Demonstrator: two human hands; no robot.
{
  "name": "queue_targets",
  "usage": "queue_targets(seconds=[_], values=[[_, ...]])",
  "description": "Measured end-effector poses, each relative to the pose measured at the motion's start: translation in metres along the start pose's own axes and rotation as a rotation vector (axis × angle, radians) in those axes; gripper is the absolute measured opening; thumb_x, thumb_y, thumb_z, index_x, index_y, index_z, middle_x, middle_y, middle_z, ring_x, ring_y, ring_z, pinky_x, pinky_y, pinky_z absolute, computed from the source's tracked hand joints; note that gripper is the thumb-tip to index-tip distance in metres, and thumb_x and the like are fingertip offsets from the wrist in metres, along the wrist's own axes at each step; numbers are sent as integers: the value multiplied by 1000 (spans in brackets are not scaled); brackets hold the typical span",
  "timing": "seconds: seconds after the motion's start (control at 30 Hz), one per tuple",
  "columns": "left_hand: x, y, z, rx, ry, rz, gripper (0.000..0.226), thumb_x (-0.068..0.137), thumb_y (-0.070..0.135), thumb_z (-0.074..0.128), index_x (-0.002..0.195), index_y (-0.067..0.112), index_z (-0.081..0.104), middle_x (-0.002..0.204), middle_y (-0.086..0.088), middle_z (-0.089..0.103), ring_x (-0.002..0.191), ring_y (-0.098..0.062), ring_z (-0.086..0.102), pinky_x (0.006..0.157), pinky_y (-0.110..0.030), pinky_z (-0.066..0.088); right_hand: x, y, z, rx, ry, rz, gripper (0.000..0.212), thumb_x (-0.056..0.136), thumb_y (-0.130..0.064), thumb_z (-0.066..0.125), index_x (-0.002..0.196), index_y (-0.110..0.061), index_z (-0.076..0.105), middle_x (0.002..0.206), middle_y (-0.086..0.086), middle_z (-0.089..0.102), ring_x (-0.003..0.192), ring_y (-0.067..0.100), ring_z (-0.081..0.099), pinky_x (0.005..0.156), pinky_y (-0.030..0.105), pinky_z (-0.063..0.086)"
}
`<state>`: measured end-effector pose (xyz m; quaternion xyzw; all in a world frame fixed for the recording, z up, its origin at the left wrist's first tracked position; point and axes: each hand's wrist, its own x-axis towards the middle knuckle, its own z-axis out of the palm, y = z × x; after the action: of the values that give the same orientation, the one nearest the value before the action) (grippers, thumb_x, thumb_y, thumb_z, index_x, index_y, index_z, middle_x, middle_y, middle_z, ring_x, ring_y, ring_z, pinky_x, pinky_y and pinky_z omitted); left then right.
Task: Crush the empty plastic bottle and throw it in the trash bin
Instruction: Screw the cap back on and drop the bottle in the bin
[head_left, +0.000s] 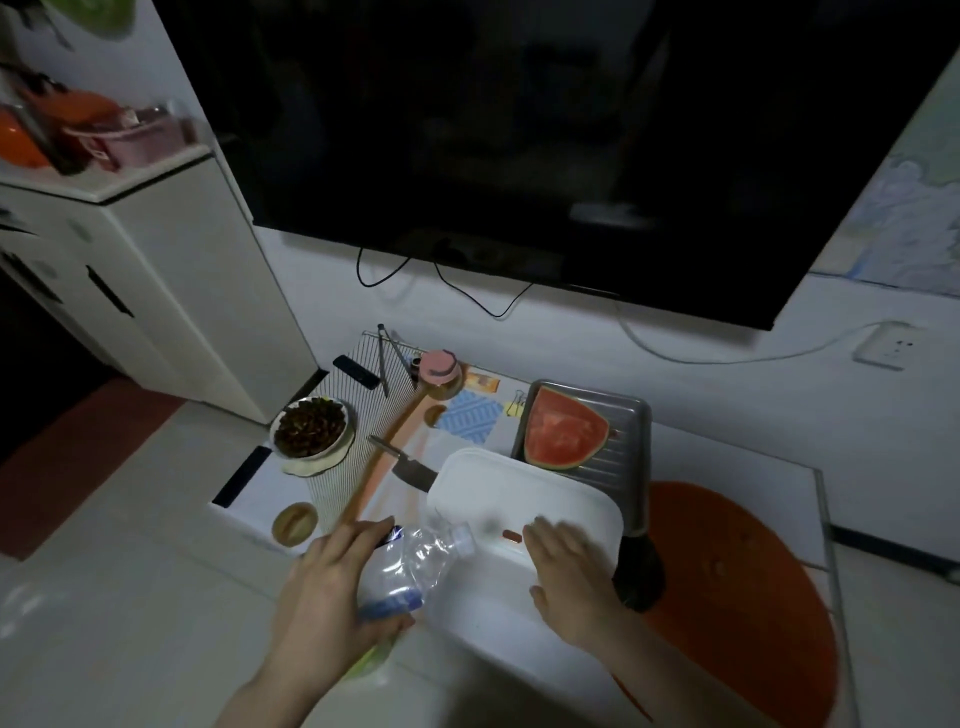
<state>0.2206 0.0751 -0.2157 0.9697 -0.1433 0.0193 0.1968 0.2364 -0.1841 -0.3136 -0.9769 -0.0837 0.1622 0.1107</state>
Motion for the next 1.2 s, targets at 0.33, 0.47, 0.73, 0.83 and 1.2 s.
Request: queue_targets(seconds=[0.33, 0.47, 0.73, 0.83, 1.2], values=[[8, -39, 18, -22, -79, -49, 84, 38, 50, 89, 112, 24, 61, 107, 6, 65, 88, -24, 64, 71, -40, 54, 32, -7, 28, -147, -87, 144, 74, 87, -14, 56, 144, -29, 11, 159, 0, 5, 143, 30, 12, 111, 51, 25], [13, -43, 25, -10, -121, -52, 80, 40, 53, 87, 111, 26, 61, 106, 8, 65, 83, -23, 64, 67, -39, 55, 38, -9, 25, -245, -148, 149, 83, 82, -17, 62, 145, -24, 9, 158, 2, 4, 140, 32, 15, 109, 54, 25], [21, -31, 35, -19, -143, -42, 82, 40, 54, 87, 112, 23, 61, 105, 7, 65, 81, -21, 63, 66, -35, 51, 33, -14, 24, -273, -184, 150, 88, 85, -18, 62, 147, -19, -1, 158, 5, -6, 142, 33, 7, 111, 54, 24], [17, -27, 36, -22, -145, -48, 80, 41, 52, 88, 111, 22, 62, 106, 6, 66, 82, -24, 63, 68, -39, 52, 25, -6, 23, -261, -179, 112, 90, 86, -19, 59, 146, -23, -7, 159, 0, -11, 144, 28, 1, 112, 57, 18], [17, -19, 52, -23, -175, 13, 83, 38, 51, 87, 111, 21, 62, 106, 4, 65, 85, -23, 64, 72, -36, 54, 6, 11, -28, 76, 262, 97, 69, 92, -21, 51, 147, -25, 10, 158, 0, 13, 144, 19, 11, 119, 46, 13]])
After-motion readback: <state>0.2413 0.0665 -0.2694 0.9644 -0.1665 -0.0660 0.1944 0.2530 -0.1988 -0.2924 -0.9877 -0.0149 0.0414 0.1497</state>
